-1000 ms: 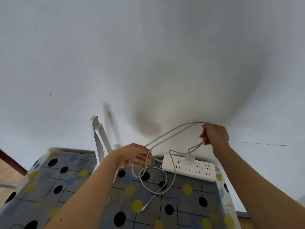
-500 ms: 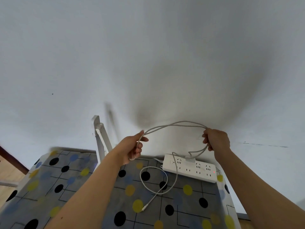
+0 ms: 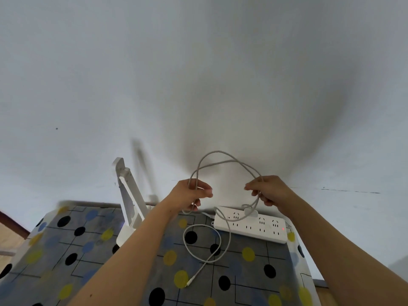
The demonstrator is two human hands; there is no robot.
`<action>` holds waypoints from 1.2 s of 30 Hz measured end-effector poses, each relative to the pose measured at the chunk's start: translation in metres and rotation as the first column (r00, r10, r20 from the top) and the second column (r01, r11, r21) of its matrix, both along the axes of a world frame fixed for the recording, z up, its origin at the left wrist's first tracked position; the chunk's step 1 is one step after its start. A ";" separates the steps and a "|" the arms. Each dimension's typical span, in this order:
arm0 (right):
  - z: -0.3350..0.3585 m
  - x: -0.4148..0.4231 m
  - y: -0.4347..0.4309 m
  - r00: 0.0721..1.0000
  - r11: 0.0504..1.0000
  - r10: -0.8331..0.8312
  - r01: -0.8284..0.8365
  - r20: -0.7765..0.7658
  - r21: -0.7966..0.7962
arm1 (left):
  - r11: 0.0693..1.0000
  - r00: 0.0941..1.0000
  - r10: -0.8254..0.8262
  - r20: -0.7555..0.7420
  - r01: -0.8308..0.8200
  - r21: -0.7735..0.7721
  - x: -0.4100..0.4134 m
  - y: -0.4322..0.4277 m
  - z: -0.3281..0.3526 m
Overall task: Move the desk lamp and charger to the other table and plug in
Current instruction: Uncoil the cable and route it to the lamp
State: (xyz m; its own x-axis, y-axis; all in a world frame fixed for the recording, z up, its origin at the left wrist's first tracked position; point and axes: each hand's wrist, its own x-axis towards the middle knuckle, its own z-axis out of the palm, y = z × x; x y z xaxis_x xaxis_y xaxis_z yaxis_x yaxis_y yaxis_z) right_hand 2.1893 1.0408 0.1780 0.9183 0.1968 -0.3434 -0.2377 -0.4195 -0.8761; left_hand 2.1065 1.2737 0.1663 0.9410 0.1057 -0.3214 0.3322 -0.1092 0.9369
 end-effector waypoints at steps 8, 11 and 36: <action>0.028 0.009 0.014 0.995 0.973 -0.042 0.019 0.094 0.232 | 0.974 0.982 -0.190 0.001 0.188 0.125 0.004 -0.003 -0.015; 0.029 0.005 0.016 0.999 0.959 -0.018 0.025 -0.028 0.283 | 0.955 0.966 -0.256 0.025 0.249 0.159 0.011 -0.015 -0.015; -0.028 0.028 -0.059 0.886 0.880 -0.403 0.444 -0.231 0.169 | 0.931 0.926 -0.363 -0.104 0.366 0.013 0.057 -0.026 -0.053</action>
State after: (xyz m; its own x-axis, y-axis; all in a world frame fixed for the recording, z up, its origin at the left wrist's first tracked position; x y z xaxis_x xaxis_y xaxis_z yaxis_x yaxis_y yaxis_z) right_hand 2.2175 0.9814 0.1504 0.8545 -0.1098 -0.5077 -0.5151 -0.0524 -0.8555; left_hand 2.1639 1.2479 0.1130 0.8807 -0.2266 -0.4159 0.3537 -0.2693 0.8958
